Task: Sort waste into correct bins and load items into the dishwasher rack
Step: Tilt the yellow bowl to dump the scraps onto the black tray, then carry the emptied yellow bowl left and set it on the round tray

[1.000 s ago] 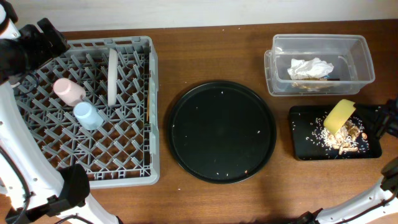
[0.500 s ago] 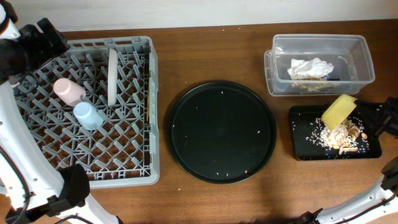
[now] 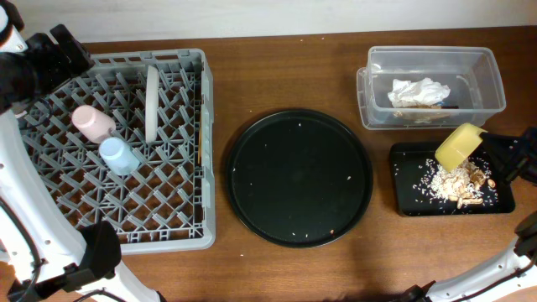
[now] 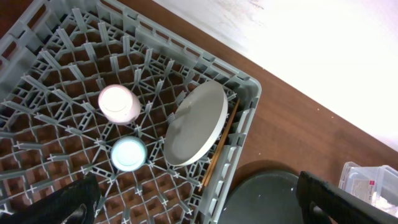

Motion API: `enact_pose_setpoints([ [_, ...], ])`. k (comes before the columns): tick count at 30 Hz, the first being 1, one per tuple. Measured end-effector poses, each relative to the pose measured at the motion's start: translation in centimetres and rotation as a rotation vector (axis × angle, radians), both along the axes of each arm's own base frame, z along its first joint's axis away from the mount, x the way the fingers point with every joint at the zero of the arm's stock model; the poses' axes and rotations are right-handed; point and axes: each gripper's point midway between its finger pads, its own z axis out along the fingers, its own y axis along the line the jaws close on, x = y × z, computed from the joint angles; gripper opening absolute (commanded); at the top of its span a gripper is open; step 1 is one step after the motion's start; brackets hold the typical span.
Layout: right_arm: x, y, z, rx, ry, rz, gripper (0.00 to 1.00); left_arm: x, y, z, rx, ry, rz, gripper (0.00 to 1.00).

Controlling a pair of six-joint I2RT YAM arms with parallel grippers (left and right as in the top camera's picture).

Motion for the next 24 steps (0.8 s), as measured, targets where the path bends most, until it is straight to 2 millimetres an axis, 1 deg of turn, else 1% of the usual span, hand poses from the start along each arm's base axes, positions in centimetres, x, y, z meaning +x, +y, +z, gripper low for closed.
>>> enact_pose_setpoints([
  [2,0.1,-0.1,-0.1,-0.024,-0.023,0.001,0.04,0.0,0.0,0.0,0.000,0.000,0.000,0.99],
  [6,-0.2,0.4,0.4,0.029,0.014,0.001,0.04,0.0,0.0,0.0,0.000,0.000,0.000,0.99],
  [11,-0.2,0.6,0.8,0.008,-0.004,0.009,0.04,0.0,0.0,0.0,0.000,0.000,0.000,0.99],
  [13,-0.3,1.1,1.8,-0.023,-0.025,0.019,0.04,0.0,0.0,0.0,0.000,0.000,0.000,1.00],
  [14,-0.2,1.6,2.7,-0.044,-0.042,0.029,0.04,0.0,0.0,0.0,0.000,0.000,0.000,0.99],
  [16,-0.1,3.5,5.2,-0.109,-0.092,0.067,0.04,0.0,0.0,0.0,0.000,0.000,0.000,0.99],
  [17,-0.1,3.7,5.5,-0.117,-0.100,0.072,0.04,0.0,0.0,0.0,0.000,0.000,0.000,0.99],
  [18,0.0,6.0,7.6,-0.177,-0.148,0.125,0.04,0.0,0.0,0.0,0.000,0.000,0.000,0.99],
  [19,0.1,7.4,8.6,-0.205,-0.172,0.159,0.04,0.0,0.0,0.0,0.000,0.000,0.000,0.99],
  [20,0.2,9.3,9.7,-0.238,-0.202,0.209,0.04,0.0,0.0,0.0,0.000,0.000,0.000,1.00],
  [22,0.2,13.0,11.1,-0.283,-0.249,0.313,0.04,0.0,0.0,0.0,0.000,0.000,0.000,0.99],
  [24,0.1,17.1,11.8,-0.314,-0.291,0.431,0.04,0.0,0.0,0.0,0.000,0.000,0.000,0.99],
])
